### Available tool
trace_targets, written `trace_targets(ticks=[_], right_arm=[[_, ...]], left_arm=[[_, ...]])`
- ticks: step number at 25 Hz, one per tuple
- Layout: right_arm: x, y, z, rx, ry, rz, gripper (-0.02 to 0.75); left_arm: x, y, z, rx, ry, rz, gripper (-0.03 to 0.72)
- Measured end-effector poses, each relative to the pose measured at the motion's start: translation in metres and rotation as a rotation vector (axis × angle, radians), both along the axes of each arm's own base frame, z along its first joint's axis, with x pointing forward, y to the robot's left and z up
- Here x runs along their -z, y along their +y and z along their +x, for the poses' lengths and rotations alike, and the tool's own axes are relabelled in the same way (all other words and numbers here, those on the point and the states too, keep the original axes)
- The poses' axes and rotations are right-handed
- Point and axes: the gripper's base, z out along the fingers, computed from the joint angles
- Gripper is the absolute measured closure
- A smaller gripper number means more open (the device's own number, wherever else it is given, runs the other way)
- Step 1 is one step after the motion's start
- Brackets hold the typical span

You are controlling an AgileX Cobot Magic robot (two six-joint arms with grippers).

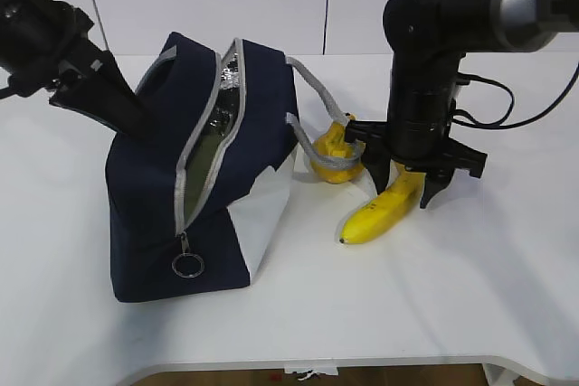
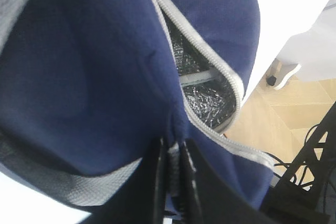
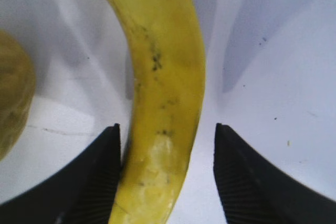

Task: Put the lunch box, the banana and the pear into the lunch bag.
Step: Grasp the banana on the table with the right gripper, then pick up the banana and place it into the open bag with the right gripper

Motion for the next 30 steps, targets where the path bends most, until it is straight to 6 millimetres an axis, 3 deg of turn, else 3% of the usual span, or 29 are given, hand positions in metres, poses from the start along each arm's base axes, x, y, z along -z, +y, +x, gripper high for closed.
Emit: trace_targets(ticks=[4,11,18,30], right_arm=[[-0.0001,-0.0004,0.0004,-0.003,-0.004,-0.005,0.354],[-0.0001,-0.0006,0.0006,-0.004,-0.007,-0.007,0.37],[-0.0001,-0.0005,0.0012,-0.006,-0.013,-0.006,0.465],[-0.0005,-0.006,-0.0031,-0.101,0.046,-0.072,0.469]], left_arm=[[0.0,0.0,0.0,0.0,0.0,0.0,0.671],[0.0,0.0,0.0,0.0,0.0,0.0,0.671],[0.0,0.0,0.0,0.0,0.0,0.0,0.671],[0.0,0.0,0.0,0.0,0.0,0.0,0.671]])
